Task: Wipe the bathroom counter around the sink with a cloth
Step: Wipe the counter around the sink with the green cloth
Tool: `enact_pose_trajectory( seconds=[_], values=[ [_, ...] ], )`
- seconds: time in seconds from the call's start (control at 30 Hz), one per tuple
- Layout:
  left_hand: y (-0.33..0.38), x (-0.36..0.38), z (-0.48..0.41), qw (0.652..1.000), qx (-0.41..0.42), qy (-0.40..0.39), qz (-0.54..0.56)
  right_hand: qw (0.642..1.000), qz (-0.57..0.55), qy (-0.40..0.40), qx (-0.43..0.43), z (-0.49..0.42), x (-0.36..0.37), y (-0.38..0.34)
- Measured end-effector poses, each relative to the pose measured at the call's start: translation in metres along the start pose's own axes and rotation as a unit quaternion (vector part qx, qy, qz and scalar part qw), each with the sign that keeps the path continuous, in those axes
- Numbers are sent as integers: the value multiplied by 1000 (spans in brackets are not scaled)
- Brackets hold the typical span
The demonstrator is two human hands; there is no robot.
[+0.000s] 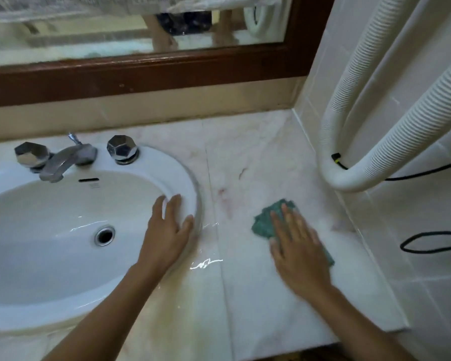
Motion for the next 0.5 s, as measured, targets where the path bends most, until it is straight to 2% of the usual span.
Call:
enact_pose_trajectory(
  seconds=[0.1,0.3,0.4,0.5],
  values=[
    [3,10,-2,997,-40,-22,-55,994,8,-9,110,-72,-17,40],
    [3,14,-6,995,-44,4,-94,987,-3,-18,161,-221,-39,26],
    [3,15,-7,992,-42,13,-119,992,9,-44,121,-266,-41,-6],
    [3,14,-8,990,-39,9,-135,996,35,-78,-8,-276,-33,-52]
  ],
)
Point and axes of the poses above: each hand's wrist, its own z-axis away from the middle knuckle, its own x-axis out of the palm, y = z × x, the point moved 2 cm from there along -z, towards the middle knuckle, and after that the axes turned 9 degrees about -y, right-handed, at the moved point
